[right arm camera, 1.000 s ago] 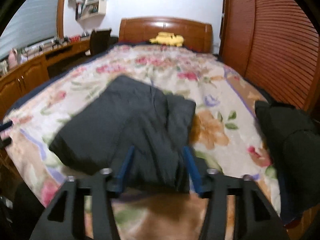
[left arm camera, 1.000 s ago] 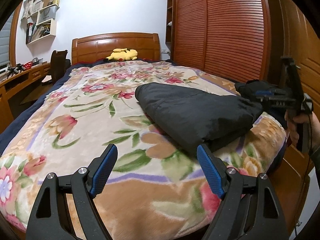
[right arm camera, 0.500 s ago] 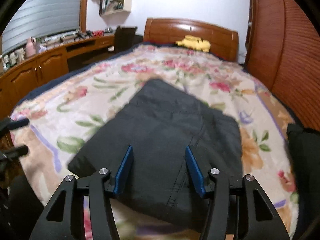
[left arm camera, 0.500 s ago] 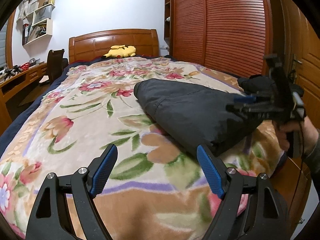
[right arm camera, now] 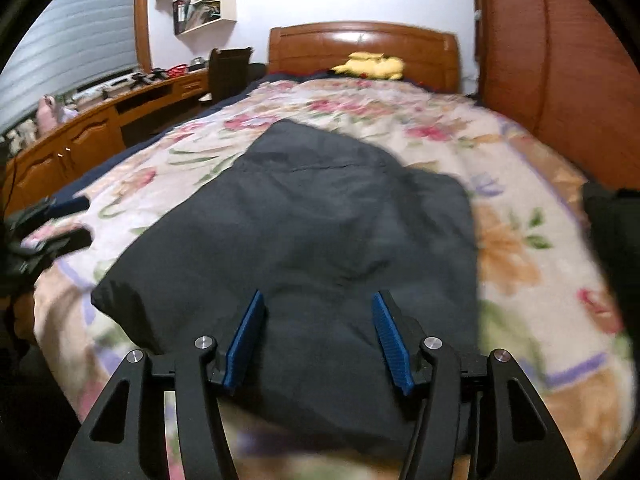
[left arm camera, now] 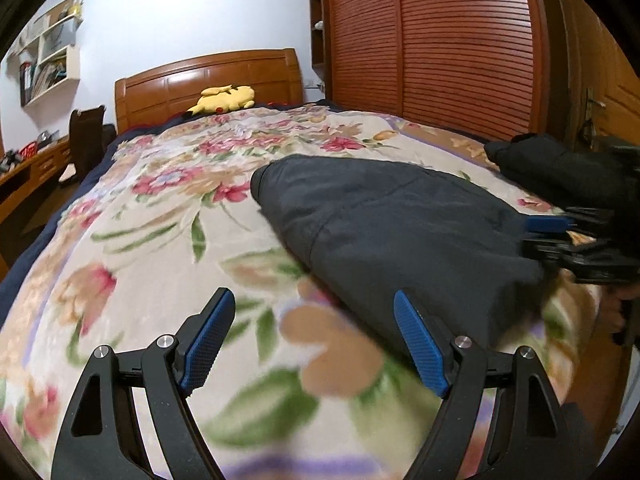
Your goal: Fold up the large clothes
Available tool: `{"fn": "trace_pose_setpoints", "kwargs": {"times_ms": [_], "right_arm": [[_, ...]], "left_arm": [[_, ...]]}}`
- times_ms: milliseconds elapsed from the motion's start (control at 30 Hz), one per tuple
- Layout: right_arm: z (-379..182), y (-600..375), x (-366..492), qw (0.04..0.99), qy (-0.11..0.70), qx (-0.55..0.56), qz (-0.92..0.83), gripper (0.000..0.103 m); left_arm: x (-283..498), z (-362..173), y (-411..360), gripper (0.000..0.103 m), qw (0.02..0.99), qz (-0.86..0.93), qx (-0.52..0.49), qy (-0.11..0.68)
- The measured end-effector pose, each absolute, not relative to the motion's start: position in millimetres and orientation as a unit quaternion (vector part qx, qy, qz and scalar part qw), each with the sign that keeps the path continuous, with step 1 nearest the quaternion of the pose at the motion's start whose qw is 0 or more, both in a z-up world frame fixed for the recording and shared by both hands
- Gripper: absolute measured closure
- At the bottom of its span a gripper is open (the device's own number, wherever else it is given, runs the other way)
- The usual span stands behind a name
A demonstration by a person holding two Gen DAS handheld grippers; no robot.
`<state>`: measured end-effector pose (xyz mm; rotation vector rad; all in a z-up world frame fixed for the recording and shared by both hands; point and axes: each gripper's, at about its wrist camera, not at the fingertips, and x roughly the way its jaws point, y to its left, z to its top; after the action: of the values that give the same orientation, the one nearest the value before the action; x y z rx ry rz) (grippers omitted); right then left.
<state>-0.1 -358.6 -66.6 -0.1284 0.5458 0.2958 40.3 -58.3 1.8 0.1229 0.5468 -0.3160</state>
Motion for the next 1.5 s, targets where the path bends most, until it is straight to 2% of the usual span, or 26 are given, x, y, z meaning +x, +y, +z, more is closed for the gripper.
{"fn": "trace_pose_setpoints", "kwargs": {"times_ms": [267, 633, 867, 1067, 1333, 1500], "right_arm": [[-58.8, -398.5, -35.9, 0.958, 0.263, -0.064, 0.091, 0.044], [-75.1, -404.8, -33.7, 0.953, 0.287, -0.028, 0.091, 0.044], [-82.9, -409.8, -12.0, 0.946, 0.306, -0.014, 0.109, 0.043], [-92.7, -411.8, 10.8, 0.941, 0.316, 0.008, 0.12, 0.04], [-96.5, -415.8, 20.2, 0.94, 0.312, 0.03, 0.135, 0.04], [-100.1, -415.5, 27.3, 0.938, 0.316, 0.032, 0.14, 0.04]], "left_arm": [[108.6, 8.3, -70.2, 0.021, 0.945, -0.167, 0.073, 0.271], [183.3, 7.6, -77.1, 0.021, 0.938, -0.156, 0.069, 0.302], [214.7, -4.1, -88.7, 0.021, 0.931, -0.147, 0.083, 0.323], [243.1, -14.8, -87.3, 0.021, 0.925, -0.137, 0.057, 0.351], [256.3, -20.9, -87.2, 0.02, 0.925, -0.131, 0.05, 0.353], [272.7, -27.5, -78.6, 0.014, 0.922, -0.123, 0.021, 0.366]]}}
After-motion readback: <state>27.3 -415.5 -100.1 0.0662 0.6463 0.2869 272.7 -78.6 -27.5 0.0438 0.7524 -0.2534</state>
